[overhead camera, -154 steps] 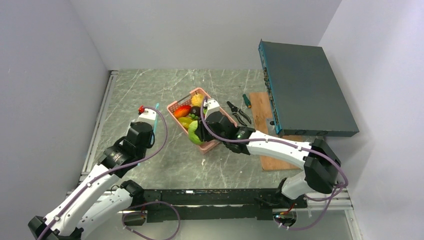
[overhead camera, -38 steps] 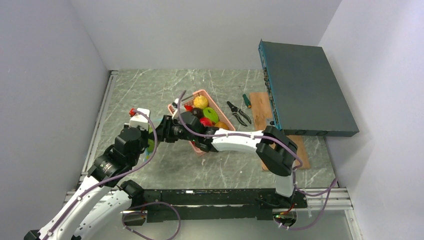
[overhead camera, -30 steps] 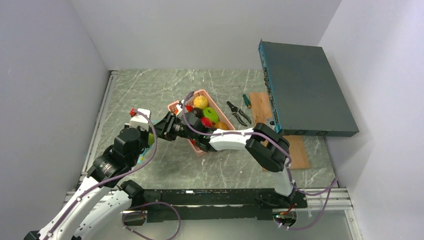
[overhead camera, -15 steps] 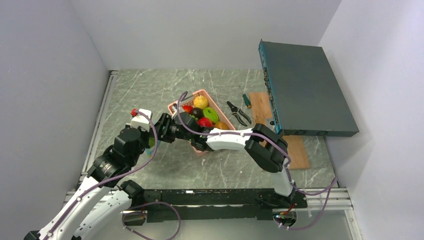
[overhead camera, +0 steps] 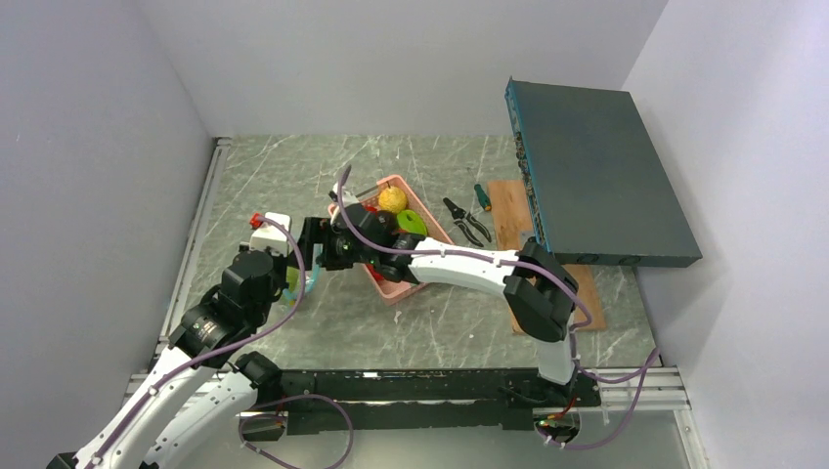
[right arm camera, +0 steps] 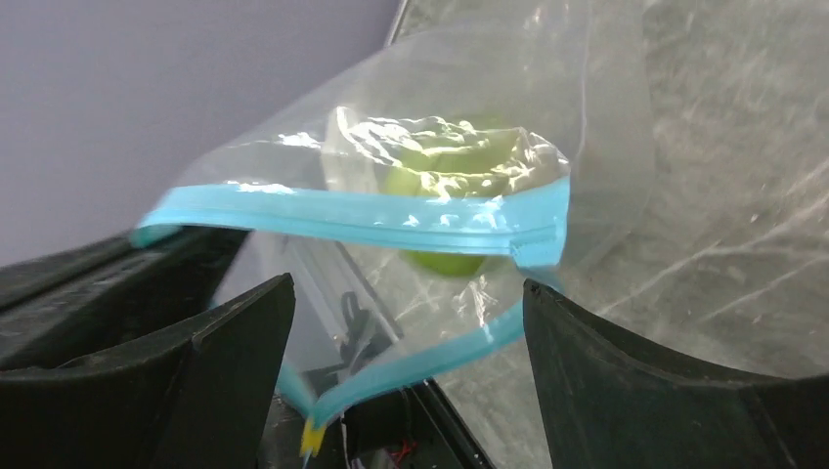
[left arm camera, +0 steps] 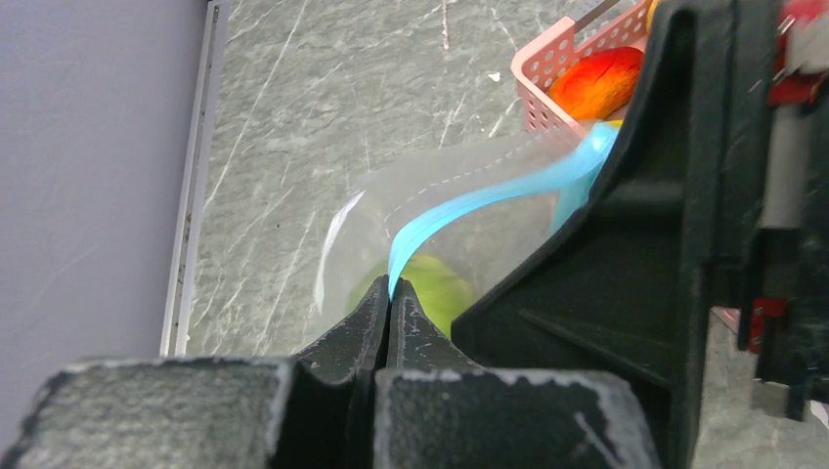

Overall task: Place the food in the zip-top bag and seal the zipper
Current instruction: Place the fake vegetable in the zipper food storage bag, then adjust the zipper food storage bag at the center of the board.

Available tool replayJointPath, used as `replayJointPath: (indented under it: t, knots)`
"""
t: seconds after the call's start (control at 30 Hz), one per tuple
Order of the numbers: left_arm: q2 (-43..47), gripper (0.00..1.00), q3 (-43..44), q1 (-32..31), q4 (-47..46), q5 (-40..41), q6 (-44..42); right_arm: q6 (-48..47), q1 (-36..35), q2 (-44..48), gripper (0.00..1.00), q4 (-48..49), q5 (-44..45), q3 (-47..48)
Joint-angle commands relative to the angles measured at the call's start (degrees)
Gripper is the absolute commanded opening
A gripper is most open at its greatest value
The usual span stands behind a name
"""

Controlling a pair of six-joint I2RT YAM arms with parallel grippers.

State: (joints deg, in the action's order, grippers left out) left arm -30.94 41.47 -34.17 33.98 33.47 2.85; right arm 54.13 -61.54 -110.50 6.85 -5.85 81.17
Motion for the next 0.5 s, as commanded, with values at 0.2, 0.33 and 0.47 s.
replayJointPath:
  t: [0.2,0.33,0.47]
  knots:
    - [0.8,0.0,0.9,-0.1,-1.3,3.6,0.8,-11.6,-0.1,8.8,0.82,-9.0,10.1,0.1]
    - [0.8,0.0,1.2,-0.1,-0.5,3.6,1.4,-10.6,-0.1,7.8,0.7,-5.5,8.4,-2.5]
    - [0.5,0.0,1.1,-0.1,-0.9,3.7,1.1,-9.5,-0.1,4.0,0.66,-4.9,6.2,-0.7]
